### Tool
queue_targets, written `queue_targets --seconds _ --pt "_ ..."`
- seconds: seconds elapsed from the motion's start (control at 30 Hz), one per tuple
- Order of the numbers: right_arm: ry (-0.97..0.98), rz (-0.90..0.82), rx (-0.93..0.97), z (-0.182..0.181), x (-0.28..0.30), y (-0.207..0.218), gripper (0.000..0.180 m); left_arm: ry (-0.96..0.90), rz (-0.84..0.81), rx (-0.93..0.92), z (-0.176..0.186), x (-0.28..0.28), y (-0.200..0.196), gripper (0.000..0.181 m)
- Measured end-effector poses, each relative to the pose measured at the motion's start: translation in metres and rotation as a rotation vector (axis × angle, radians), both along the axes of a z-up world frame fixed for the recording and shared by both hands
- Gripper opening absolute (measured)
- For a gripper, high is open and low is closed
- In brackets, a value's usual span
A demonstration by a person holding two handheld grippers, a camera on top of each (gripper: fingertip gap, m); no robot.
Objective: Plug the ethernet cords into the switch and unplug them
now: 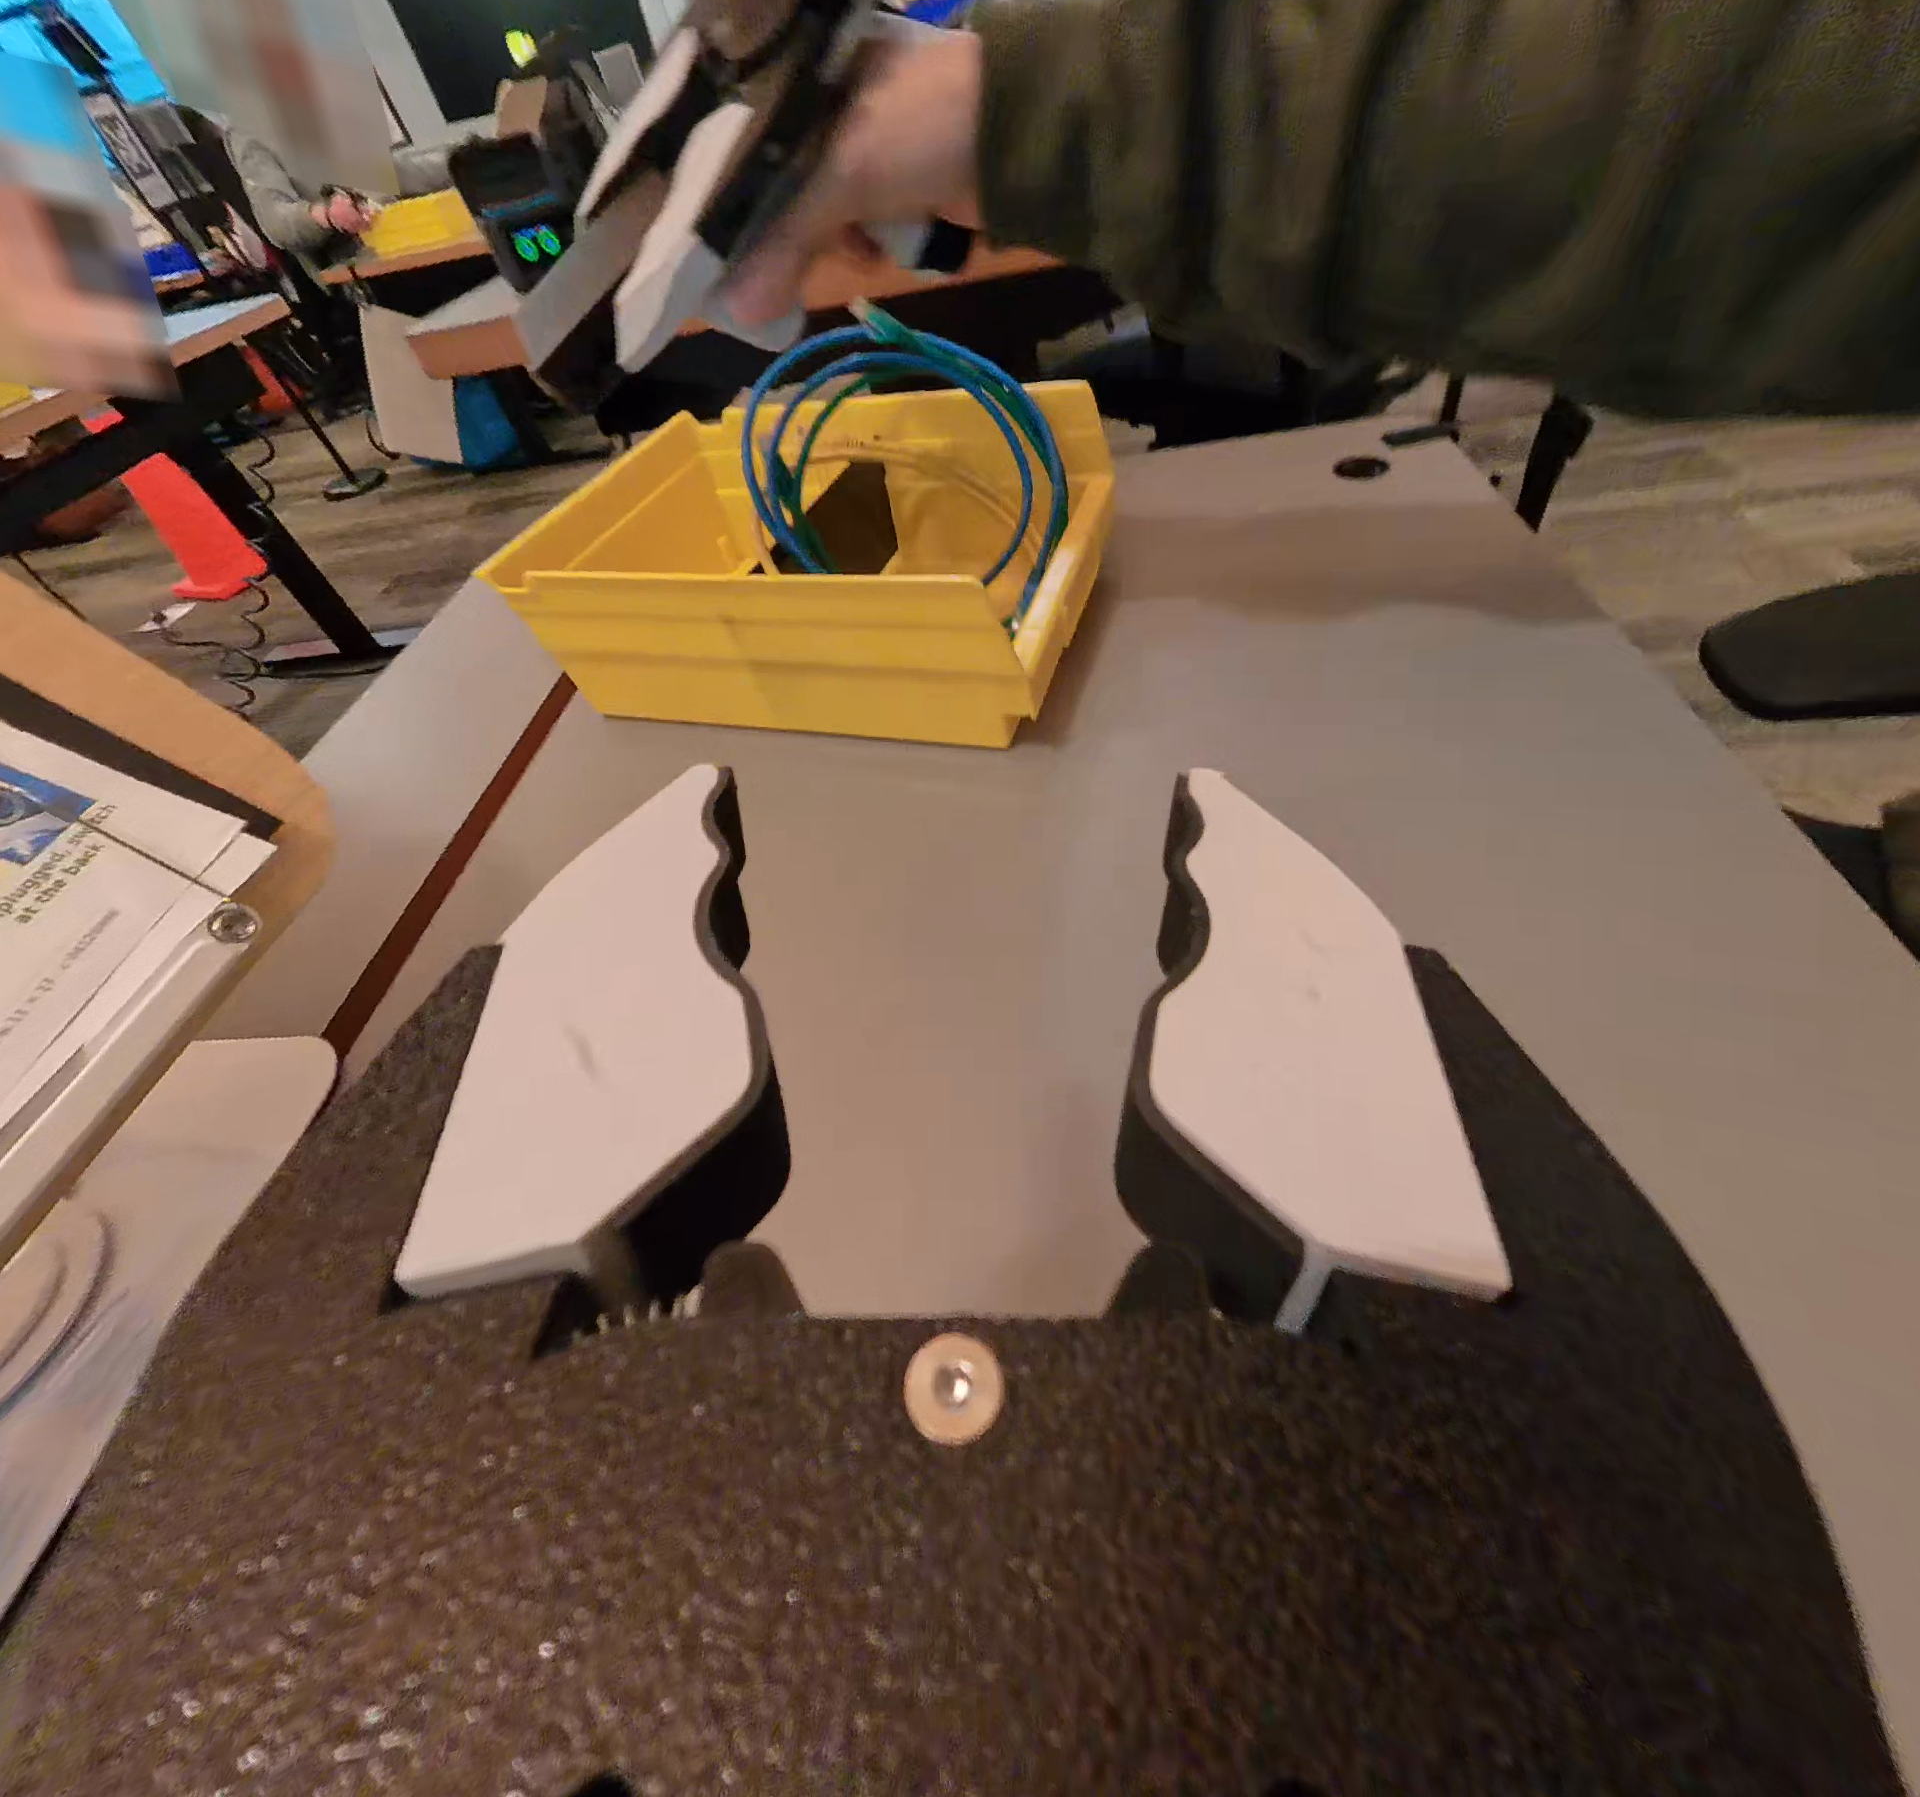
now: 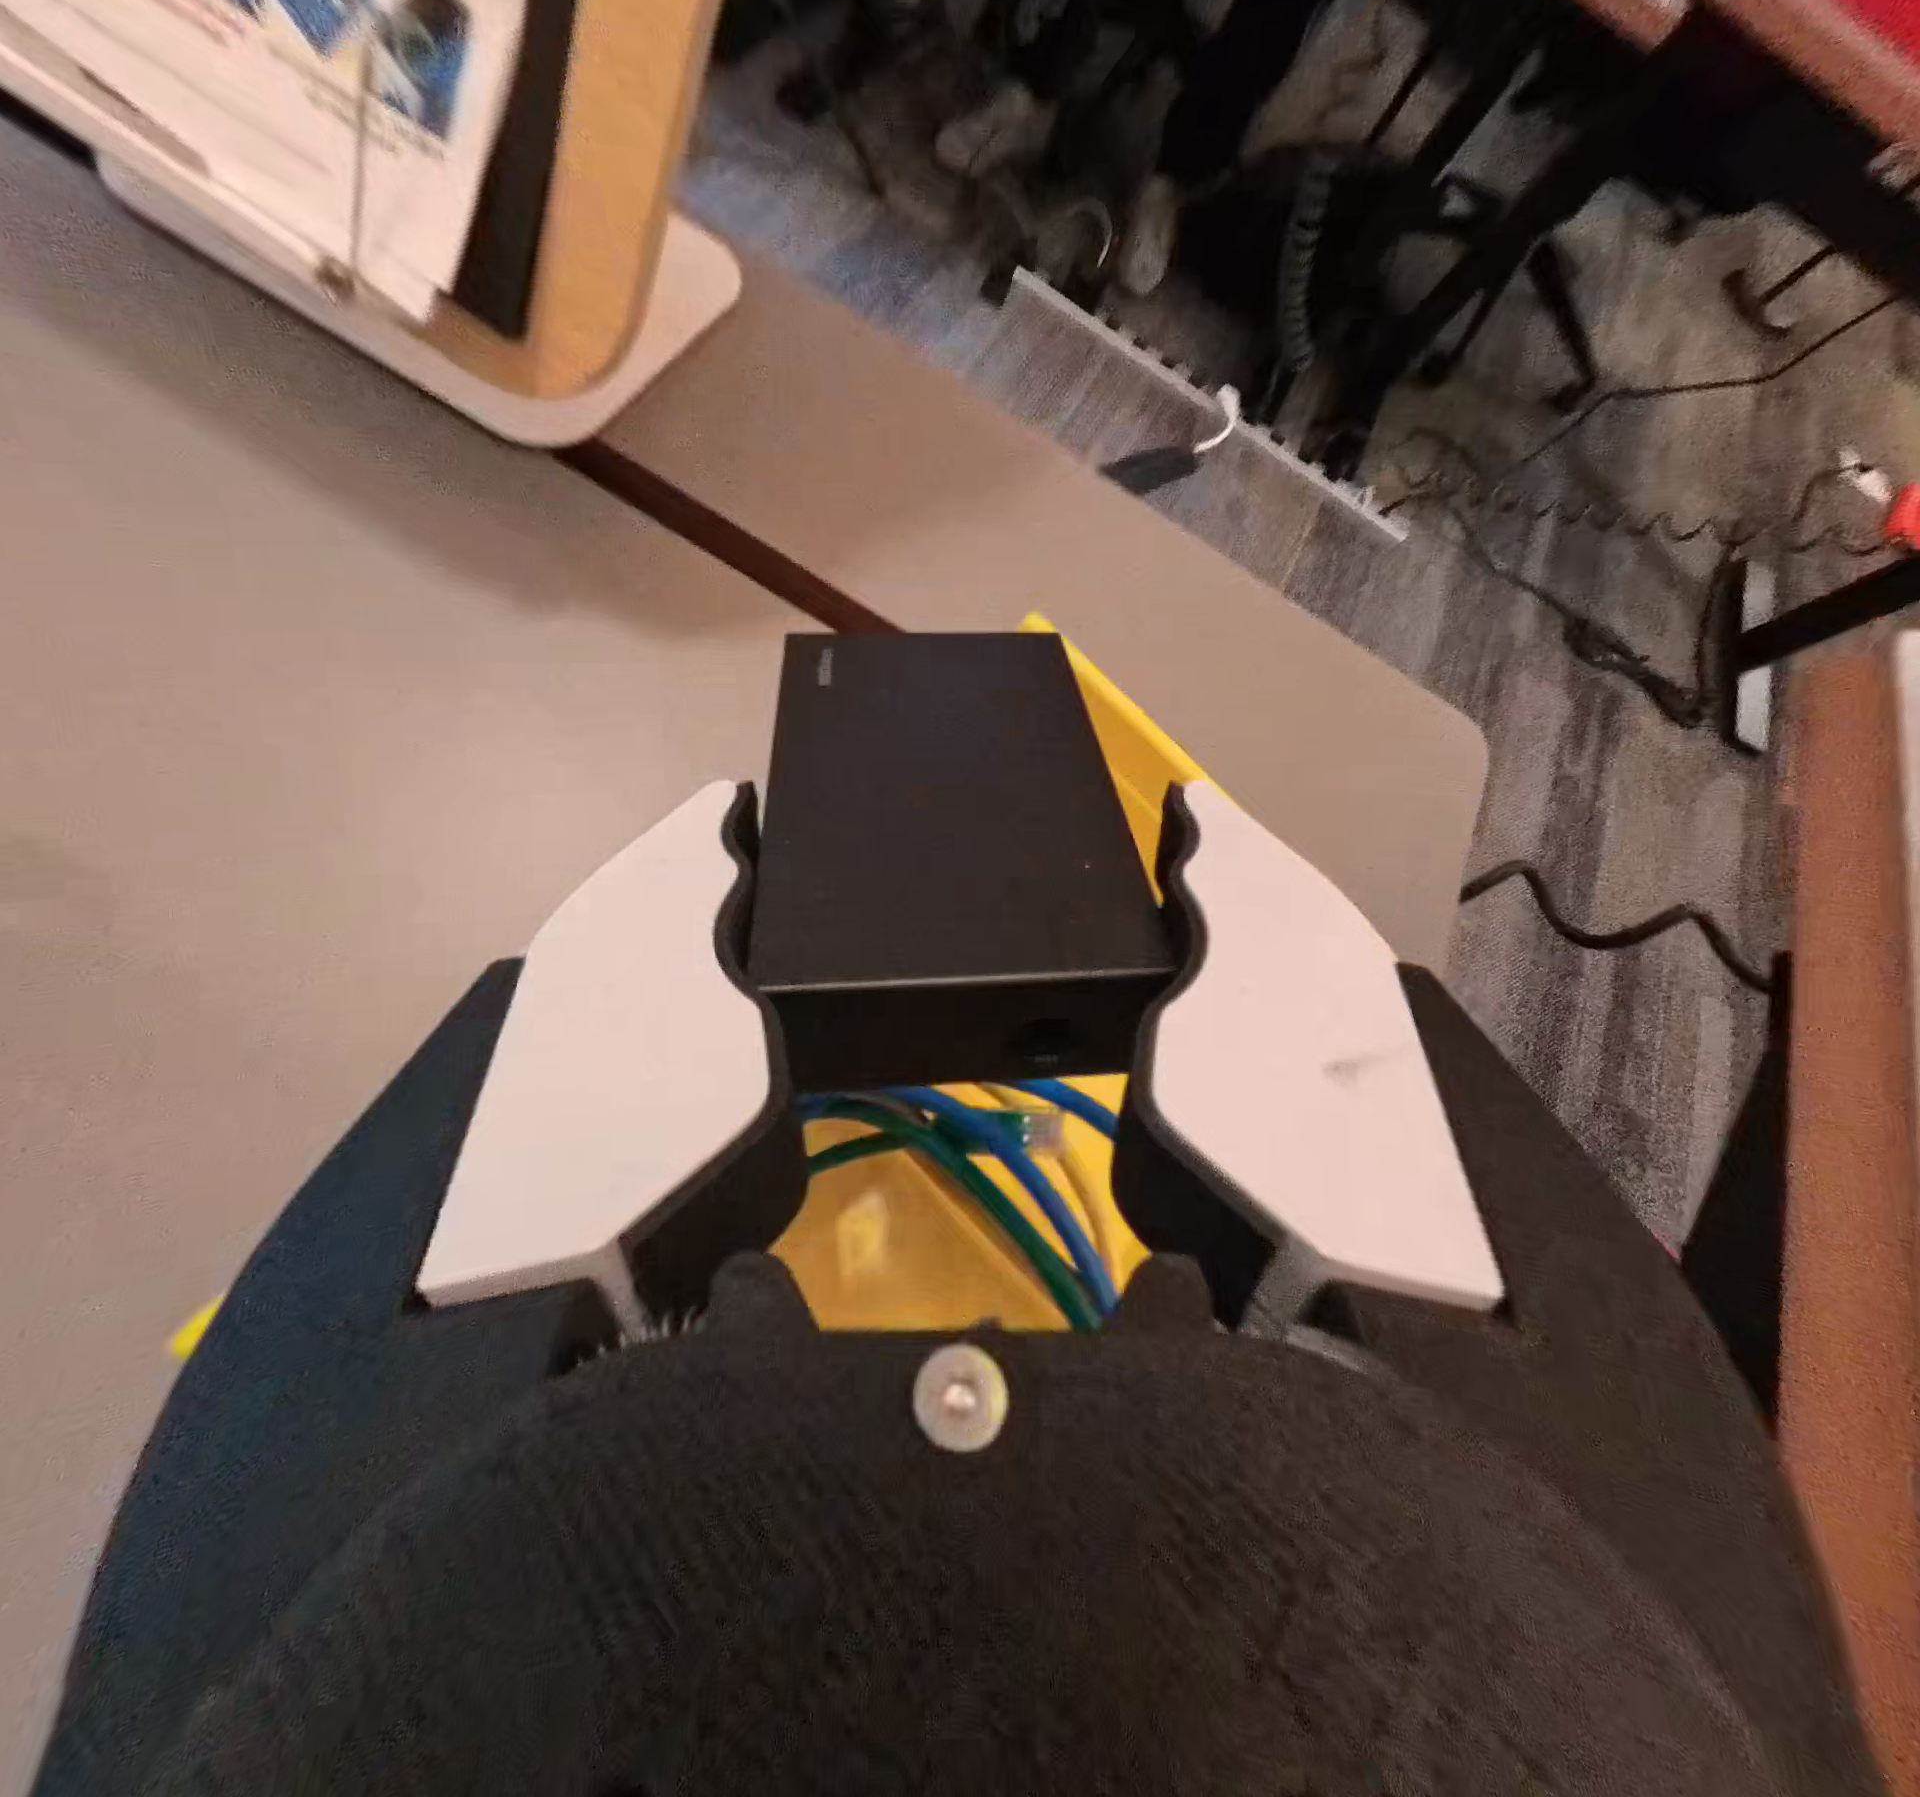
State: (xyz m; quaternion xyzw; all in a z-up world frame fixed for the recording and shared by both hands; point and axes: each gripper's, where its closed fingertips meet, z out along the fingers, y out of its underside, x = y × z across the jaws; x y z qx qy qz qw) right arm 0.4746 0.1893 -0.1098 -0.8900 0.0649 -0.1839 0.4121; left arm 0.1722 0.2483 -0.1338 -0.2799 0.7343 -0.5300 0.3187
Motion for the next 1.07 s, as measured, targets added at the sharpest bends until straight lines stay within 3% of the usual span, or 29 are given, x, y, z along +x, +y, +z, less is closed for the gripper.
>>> queue_targets --seconds 0.13,0.27,0.43,0.47,0.5,0.6,0.73,0.93,1.07 --pt "0.042 -0.004 -0.196 -0.039 0.038 0.008 0.074 0.028 0.0 0.073 -0.015 0.002 0.0 0.076" --pt "0.137 -0.042 -0.371 -0.083 0.05 0.005 0.074 0.045 0.0 0.032 -0.019 0.004 0.002 0.074" --pt "0.149 -0.049 -0.404 -0.104 0.051 0.002 0.08 0.059 -0.005 -0.029 -0.02 0.006 0.005 0.072" --pt "0.139 -0.05 -0.388 -0.098 0.051 0.004 0.093 0.07 -0.008 -0.041 -0.022 0.007 0.005 0.072" --pt "0.123 -0.039 -0.373 -0.088 0.048 0.004 0.095 0.081 -0.009 -0.051 -0.024 0.007 0.005 0.073" --pt "0.032 -0.015 -0.239 -0.035 0.037 0.001 0.096 0.102 0.002 -0.063 -0.029 0.011 0.003 0.078" --pt "0.049 -0.006 0.049 0.025 -0.022 -0.041 0.096 0.135 0.022 -0.073 -0.035 0.018 -0.005 0.078" --pt "0.015 -0.127 0.298 -0.013 -0.11 -0.165 0.091 0.201 0.109 -0.135 -0.04 0.036 -0.024 0.078" --pt "-0.003 -0.338 0.434 -0.038 -0.107 -0.218 0.085 0.311 0.211 -0.255 -0.044 0.079 -0.054 0.073"
